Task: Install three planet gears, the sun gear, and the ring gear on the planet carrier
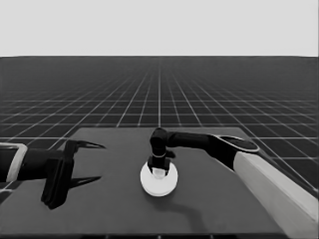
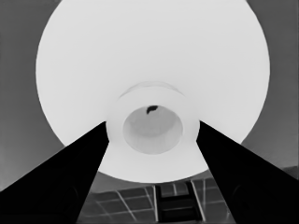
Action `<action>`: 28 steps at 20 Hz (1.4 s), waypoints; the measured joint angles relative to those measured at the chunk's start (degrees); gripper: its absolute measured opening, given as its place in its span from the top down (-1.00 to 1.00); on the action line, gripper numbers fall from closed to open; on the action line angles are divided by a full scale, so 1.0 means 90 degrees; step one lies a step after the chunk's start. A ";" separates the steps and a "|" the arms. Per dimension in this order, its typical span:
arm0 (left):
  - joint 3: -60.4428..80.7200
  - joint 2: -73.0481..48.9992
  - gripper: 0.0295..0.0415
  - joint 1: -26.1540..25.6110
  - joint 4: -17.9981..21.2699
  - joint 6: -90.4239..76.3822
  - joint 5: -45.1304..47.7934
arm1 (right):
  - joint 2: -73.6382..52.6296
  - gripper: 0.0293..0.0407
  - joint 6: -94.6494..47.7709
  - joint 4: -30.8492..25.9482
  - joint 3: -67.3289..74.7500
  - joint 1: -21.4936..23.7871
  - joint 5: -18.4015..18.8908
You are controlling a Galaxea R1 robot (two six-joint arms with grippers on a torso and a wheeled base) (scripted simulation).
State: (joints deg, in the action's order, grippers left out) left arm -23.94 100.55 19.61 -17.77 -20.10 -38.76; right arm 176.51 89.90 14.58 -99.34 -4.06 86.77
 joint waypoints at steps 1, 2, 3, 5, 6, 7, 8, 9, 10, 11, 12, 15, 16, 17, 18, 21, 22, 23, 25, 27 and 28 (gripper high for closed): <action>0.0000 0.0000 -0.49 0.0000 0.0000 0.0000 0.0000 | -0.0002 0.03 0.0055 -0.0003 0.0001 -0.0003 0.0003; 0.0000 0.0000 -0.49 0.0000 0.0000 0.0000 0.0000 | -0.0006 0.03 0.0110 -0.0002 -0.0001 -0.0011 0.0004; 0.0000 0.0000 -0.49 0.0000 0.0000 0.0000 0.0000 | -0.0009 0.03 0.0166 -0.0002 -0.0006 -0.0031 0.0003; 0.0000 0.0000 -0.49 0.0000 0.0000 0.0000 0.0000 | -0.0012 0.03 0.0277 -0.0002 -0.0009 -0.0052 0.0002; 0.0000 0.0000 -0.49 0.0000 0.0000 0.0000 0.0000 | -0.0013 0.03 0.0333 -0.0001 -0.0010 -0.0059 0.0002; 0.0000 0.0000 -0.49 0.0000 0.0000 0.0000 0.0000 | -0.0013 0.03 0.0388 -0.0002 -0.0011 -0.0065 0.0003; 0.0000 0.0000 -0.49 0.0000 0.0000 0.0000 0.0000 | -0.0013 0.03 0.0444 -0.0001 -0.0011 -0.0069 0.0003; 0.0000 0.0000 -0.49 0.0000 0.0000 0.0000 0.0000 | -0.0014 0.03 0.0500 -0.0001 -0.0012 -0.0076 0.0003; 0.0000 0.0000 -0.49 0.0000 0.0000 0.0000 0.0000 | -0.0014 0.03 0.0555 -0.0001 -0.0012 -0.0078 0.0003; 0.0000 0.0000 -0.49 0.0000 0.0000 0.0000 0.0000 | -0.0015 0.03 0.0611 -0.0001 -0.0012 -0.0079 0.0004; 0.0000 0.0000 -0.49 0.0000 0.0000 0.0000 0.0000 | -0.0015 0.03 0.0666 -0.0001 -0.0013 -0.0079 0.0004; 0.0000 0.0000 -0.49 0.0000 0.0000 0.0000 0.0000 | -0.0015 0.03 0.0833 -0.0001 -0.0012 -0.0079 0.0004; 0.0000 0.0000 -0.49 0.0000 0.0000 0.0000 0.0000 | -0.0015 0.03 0.0888 -0.0001 -0.0012 -0.0079 0.0004; 0.0000 0.0000 -0.49 0.0000 0.0000 0.0000 0.0000 | -0.0015 0.03 0.0944 -0.0001 -0.0012 -0.0078 0.0004; 0.0000 0.0000 -0.49 0.0000 0.0000 0.0000 0.0000 | -0.0015 0.03 0.1000 -0.0001 -0.0012 -0.0078 0.0004; 0.0000 0.0000 -0.49 0.0000 0.0000 0.0000 0.0000 | -0.0014 0.03 0.1166 -0.0002 -0.0011 -0.0079 0.0004; 0.0000 0.0000 -0.49 0.0000 0.0000 0.0000 0.0000 | -0.0014 0.03 0.1222 -0.0002 -0.0011 -0.0079 0.0004; 0.0000 0.0000 -0.49 0.0000 0.0000 0.0000 0.0000 | -0.0014 0.03 0.1277 -0.0002 -0.0012 -0.0080 0.0004; 0.0000 0.0000 -0.49 0.0000 0.0000 0.0000 0.0000 | -0.0015 0.03 0.1388 -0.0001 -0.0012 -0.0080 0.0004; 0.0000 0.0000 -0.49 0.0000 0.0000 0.0000 0.0000 | -0.0016 0.03 0.1499 0.0000 -0.0013 -0.0081 0.0004; 0.0000 0.0000 -0.49 0.0000 0.0000 0.0000 0.0000 | -0.0015 0.03 0.1555 0.0000 -0.0013 -0.0081 0.0004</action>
State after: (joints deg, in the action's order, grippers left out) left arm -23.94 100.55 19.61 -17.77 -20.10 -38.76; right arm 176.37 103.90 14.58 -99.46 -4.79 86.81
